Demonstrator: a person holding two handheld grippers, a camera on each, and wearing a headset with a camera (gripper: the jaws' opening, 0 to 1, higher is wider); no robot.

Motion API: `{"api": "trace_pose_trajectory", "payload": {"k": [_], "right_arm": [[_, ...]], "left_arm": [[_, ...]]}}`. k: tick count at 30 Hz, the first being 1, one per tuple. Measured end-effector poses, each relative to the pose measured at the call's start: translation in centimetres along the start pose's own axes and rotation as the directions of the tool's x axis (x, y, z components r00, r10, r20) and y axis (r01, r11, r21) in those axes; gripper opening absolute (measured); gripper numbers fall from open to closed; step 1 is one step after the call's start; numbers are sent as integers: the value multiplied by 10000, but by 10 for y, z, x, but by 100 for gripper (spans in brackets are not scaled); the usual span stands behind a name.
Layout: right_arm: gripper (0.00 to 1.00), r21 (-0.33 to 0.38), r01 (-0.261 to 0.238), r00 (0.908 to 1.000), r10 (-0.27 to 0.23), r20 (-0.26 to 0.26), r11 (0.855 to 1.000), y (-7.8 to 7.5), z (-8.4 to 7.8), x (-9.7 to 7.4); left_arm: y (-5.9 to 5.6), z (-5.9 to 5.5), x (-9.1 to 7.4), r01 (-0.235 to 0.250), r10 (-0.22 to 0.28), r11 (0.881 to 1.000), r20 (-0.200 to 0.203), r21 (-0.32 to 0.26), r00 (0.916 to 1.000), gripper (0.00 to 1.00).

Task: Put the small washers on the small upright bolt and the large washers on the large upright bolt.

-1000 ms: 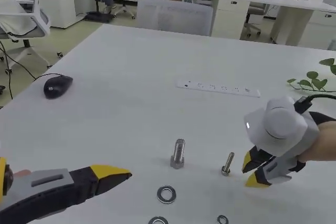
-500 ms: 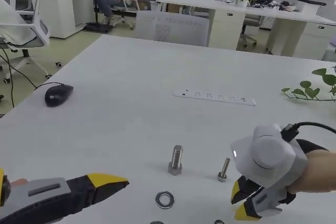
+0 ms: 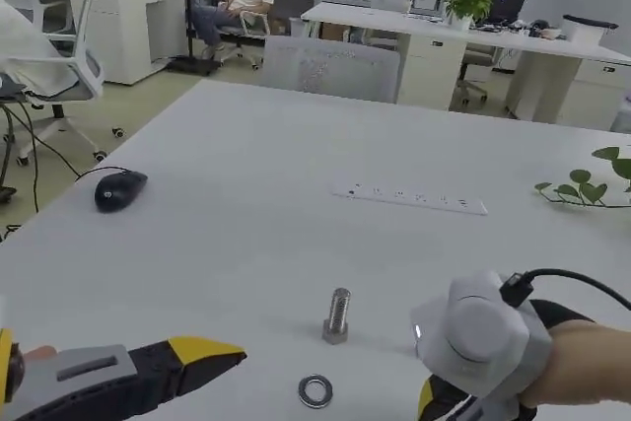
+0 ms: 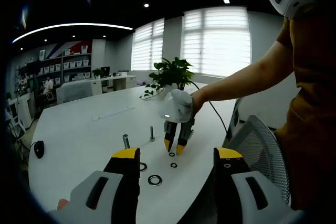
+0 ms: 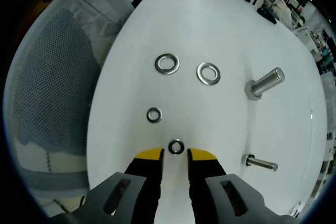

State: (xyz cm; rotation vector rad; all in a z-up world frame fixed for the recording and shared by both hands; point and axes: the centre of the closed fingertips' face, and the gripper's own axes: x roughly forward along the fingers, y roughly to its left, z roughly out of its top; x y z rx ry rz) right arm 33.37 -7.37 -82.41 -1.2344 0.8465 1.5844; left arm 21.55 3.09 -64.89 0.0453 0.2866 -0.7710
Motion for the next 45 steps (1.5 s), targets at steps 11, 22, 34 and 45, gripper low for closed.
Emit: {"api": "trace_pose_trajectory", "payload": {"k": [11,22,34,45], "right_arm": [[18,-51,-162,9999,162,1,9999,0,3,2],[14,-325,-51,10000,50,-40,9995,-2,2,2],[12,-129,-38,10000,37,-48,9999,-4,0,1],[12,299,512,9987,-514,31,9982,-27,-12,-28]], "left_arm": [[0,2,1,15,-15,10000,21,2,10000,55],[0,0,3,30,-30,10000,8,-79,10000,56],[1,-1,5,55,-55,9999,-28,-90,10000,55],[2,-3,9,115,-116,9998,-42,-160,9999,55]]}}
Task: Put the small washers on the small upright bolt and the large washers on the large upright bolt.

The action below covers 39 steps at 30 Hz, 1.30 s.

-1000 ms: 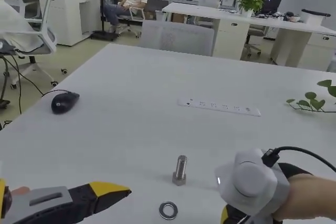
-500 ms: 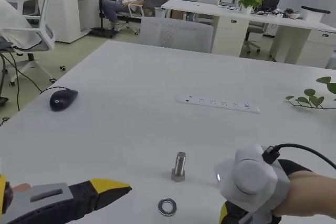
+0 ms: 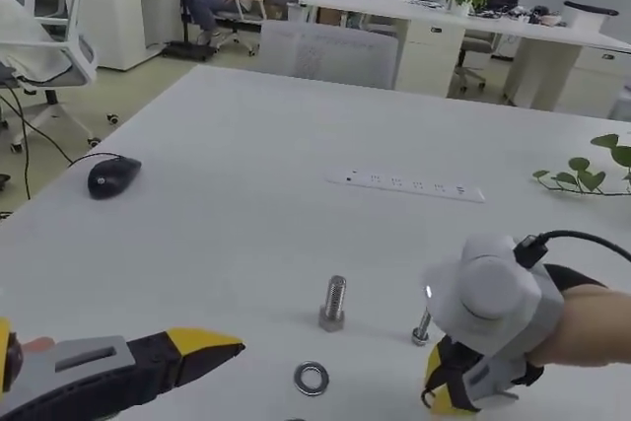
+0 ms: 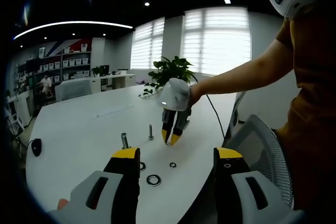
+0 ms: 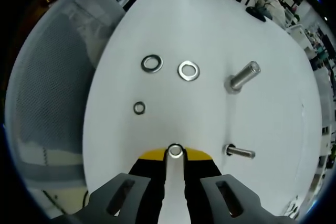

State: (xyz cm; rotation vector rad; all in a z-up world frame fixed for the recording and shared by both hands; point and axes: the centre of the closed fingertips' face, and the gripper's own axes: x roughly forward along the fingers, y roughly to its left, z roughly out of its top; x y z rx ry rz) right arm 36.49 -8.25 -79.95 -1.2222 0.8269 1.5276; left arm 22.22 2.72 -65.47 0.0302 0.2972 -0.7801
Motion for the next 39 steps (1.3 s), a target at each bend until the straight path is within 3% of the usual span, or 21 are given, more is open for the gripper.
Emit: {"api": "trace_pose_trajectory", "payload": {"k": [9,19,30,39], "right_arm": [[12,216,620,9981,-619,-27,9978,-26,-8,-25],[12,197,1271,9919,-1271,14,9917,-60,-1,-47],[12,-47,1348,9908,-1348,-133,9909,-76,6,-41],[12,-17,1259,9919,-1259,-169,9920,-78,3,-37]], "left_arm": [[1,1,3,114,-114,9999,13,4,9999,55],[4,-1,5,138,-139,9999,-48,-36,9999,55],[7,-4,5,69,-70,9998,-92,-166,9999,55],[10,-4,6,60,-62,9997,-70,-252,10000,55]]}}
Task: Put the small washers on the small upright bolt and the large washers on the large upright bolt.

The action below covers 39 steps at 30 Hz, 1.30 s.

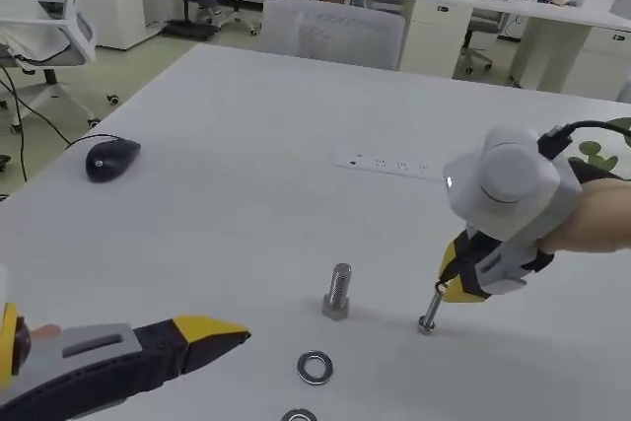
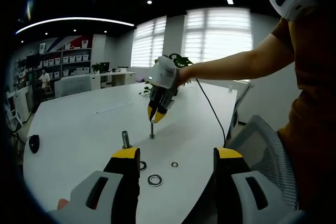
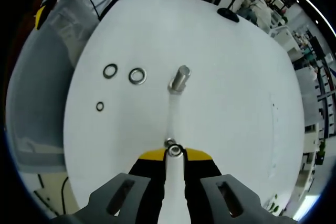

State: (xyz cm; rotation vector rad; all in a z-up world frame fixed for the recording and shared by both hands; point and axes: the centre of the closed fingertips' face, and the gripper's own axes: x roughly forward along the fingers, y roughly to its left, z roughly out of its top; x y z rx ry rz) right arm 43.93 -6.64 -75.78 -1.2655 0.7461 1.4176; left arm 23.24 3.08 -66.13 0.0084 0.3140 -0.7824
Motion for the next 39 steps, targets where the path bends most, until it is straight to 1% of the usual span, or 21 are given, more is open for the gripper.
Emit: {"api": "trace_pose_trajectory", "payload": {"k": [2,8,10,19,26,28,31,36,39], "right_arm": [[12,-16,21,10000,-21,-23,10000,-1,0,1],[12,44,-154,9999,154,-51,9999,0,-1,5],[12,-2,-111,9999,111,-94,9999,-1,-1,6],[12,-47,-263,9995,262,-196,9996,1,-3,14],[12,-142,-374,9988,369,-331,9992,3,-7,25],[13,-127,-466,9986,463,-261,9988,5,-7,28],[13,-187,-490,9983,484,-312,9986,6,-9,34],[13,-130,-599,9978,595,-301,9981,5,-12,43],[13,-124,-640,9976,636,-287,9979,4,-14,49]], "left_arm": [[1,-1,1,3,-3,10000,-26,-12,10000,55],[1,-2,2,57,-57,10000,-48,-70,10000,56],[2,-3,2,43,-43,10000,-77,-69,10000,55],[4,-3,1,25,-26,10000,-71,-76,10000,55],[5,-4,1,3,-5,9999,-128,-129,9999,55],[4,-5,1,16,-19,9999,-168,-149,9999,55],[4,-6,3,75,-79,9998,-216,-190,9997,55],[5,-7,5,60,-65,9996,-205,-281,9998,55],[6,-8,6,98,-106,9995,-275,-305,9996,55]]}}
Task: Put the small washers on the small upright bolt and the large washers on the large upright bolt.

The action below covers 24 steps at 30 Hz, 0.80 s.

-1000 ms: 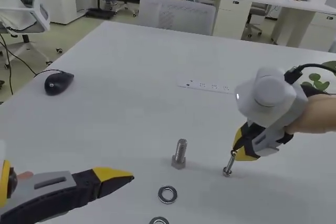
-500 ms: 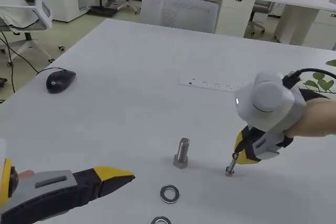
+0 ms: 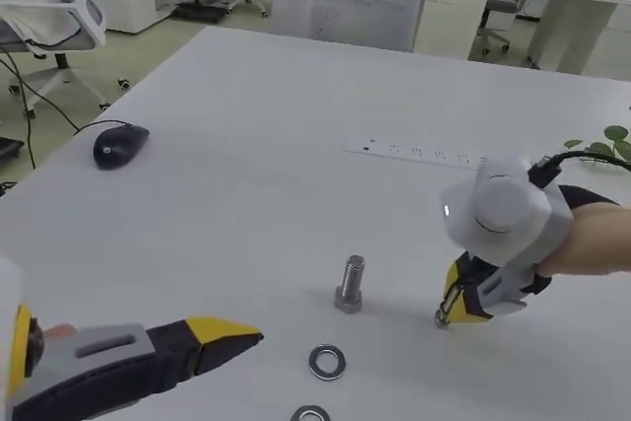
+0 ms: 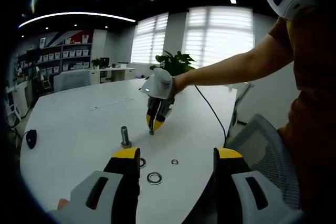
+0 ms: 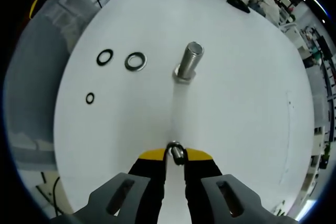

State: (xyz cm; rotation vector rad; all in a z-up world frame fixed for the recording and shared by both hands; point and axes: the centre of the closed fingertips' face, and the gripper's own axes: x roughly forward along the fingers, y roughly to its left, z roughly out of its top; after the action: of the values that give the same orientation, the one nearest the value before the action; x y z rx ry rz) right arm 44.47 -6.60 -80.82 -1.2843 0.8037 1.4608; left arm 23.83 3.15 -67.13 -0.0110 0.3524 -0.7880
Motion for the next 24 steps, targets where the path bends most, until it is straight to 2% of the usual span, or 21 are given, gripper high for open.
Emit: {"api": "trace_pose_trajectory", "payload": {"k": [7,11,14,24], "right_arm": [[13,-16,-83,10000,83,-12,10000,0,-3,9],[15,108,-75,9999,74,156,9999,-1,-2,8],[15,149,-102,9999,101,82,9998,0,-4,7],[16,399,209,9998,-209,0,9990,11,-15,-11]], "left_arm": [[6,-2,2,-60,59,10000,-75,-80,10000,55],[7,-2,3,-80,79,9999,-58,-109,10000,55],[7,-2,4,-75,74,9999,-90,-89,9999,55],[5,2,0,-129,129,9999,-6,101,9999,55]]}}
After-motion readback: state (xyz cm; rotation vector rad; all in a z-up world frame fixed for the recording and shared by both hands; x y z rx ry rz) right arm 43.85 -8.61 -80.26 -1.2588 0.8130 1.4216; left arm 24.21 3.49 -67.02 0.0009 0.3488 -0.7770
